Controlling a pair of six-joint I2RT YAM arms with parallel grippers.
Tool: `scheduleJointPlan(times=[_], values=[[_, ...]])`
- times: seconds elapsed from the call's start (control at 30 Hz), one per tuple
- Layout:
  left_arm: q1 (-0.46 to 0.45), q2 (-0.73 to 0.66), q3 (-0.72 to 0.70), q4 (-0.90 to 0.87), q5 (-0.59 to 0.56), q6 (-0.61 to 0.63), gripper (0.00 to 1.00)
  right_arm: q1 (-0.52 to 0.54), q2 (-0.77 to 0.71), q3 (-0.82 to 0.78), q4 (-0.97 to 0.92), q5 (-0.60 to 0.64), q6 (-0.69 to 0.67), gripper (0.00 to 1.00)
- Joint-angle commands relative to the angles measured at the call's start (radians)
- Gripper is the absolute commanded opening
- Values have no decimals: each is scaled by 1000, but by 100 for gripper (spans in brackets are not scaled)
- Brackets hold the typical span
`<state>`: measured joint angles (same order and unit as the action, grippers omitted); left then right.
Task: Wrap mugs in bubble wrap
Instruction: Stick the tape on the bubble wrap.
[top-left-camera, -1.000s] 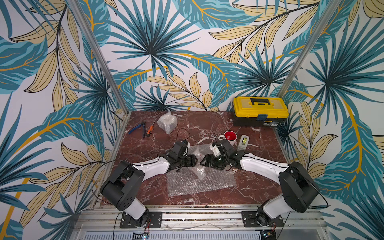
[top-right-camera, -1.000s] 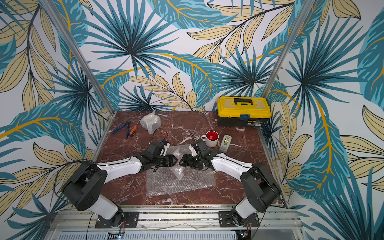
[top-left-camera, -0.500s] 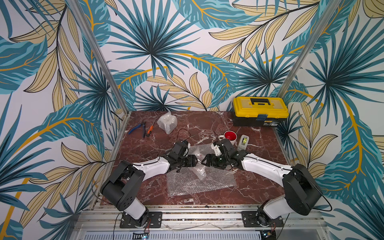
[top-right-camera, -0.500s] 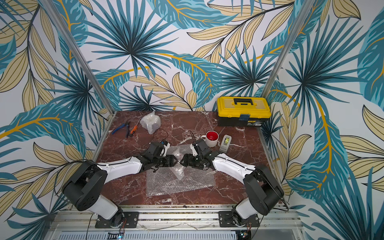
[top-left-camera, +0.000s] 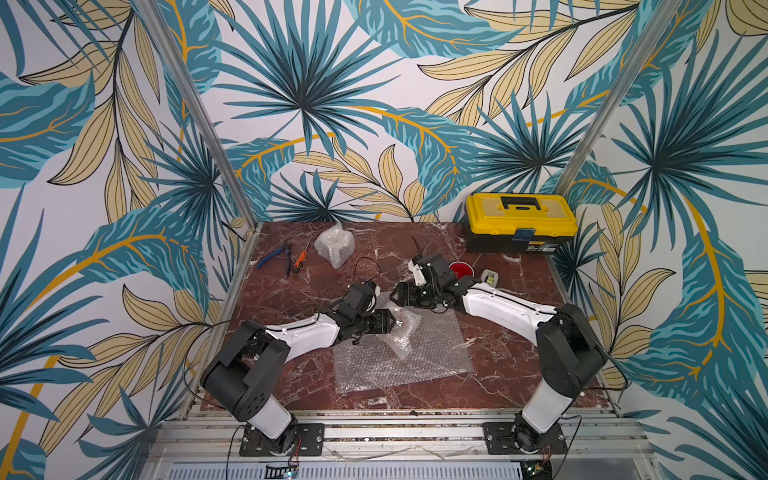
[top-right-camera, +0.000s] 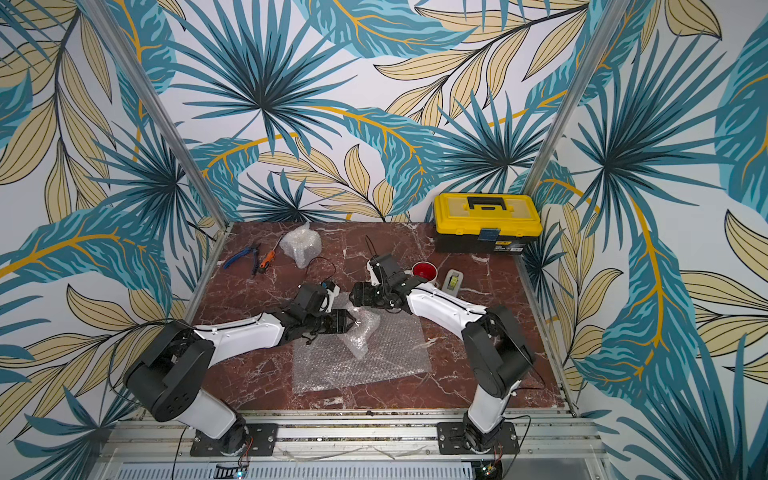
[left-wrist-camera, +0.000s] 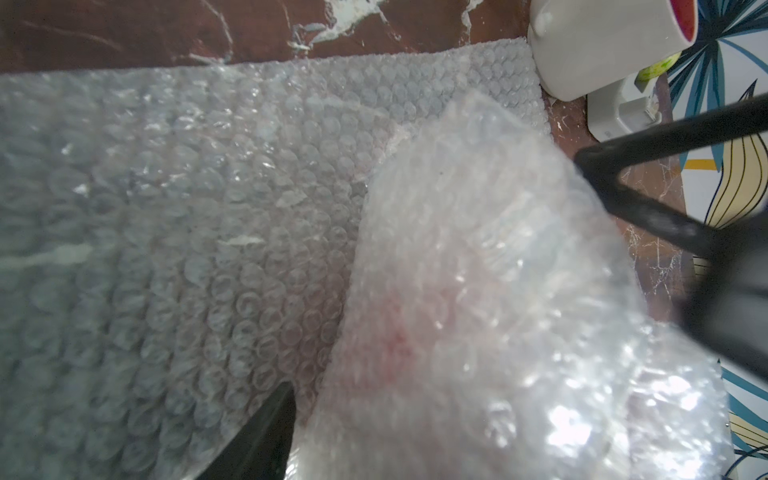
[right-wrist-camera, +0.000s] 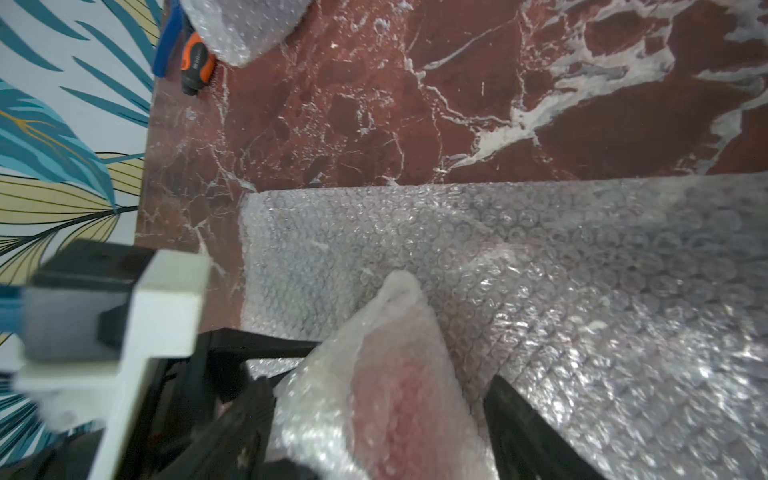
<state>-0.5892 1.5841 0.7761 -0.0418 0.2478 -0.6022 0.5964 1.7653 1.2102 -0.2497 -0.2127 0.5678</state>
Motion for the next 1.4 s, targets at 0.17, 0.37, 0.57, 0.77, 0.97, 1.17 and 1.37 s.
scheduleJointPlan(times=[0.17,0.37,0.57,0.77,0.97,1.17,1.37], values=[[-8,25,-1,-51,-22,15,69,0,99,29,-93,52,20,80],[-8,29,0,-51,-21,15,69,-4,152,96,-213,90,37,80],[-9,28,0,-50,-21,12,69,-12,11,81,-160,122,59,84],[-9,27,0,-52,-22,14,69,-10,-125,-71,-22,-35,63,93],[-9,29,5,-52,-20,16,69,-8,-156,-176,-12,-140,23,96],[-9,31,8,-52,-21,16,69,-7,-140,-213,-11,-174,6,95],[-9,29,9,-52,-19,15,68,-9,-71,-211,-93,-32,38,93]])
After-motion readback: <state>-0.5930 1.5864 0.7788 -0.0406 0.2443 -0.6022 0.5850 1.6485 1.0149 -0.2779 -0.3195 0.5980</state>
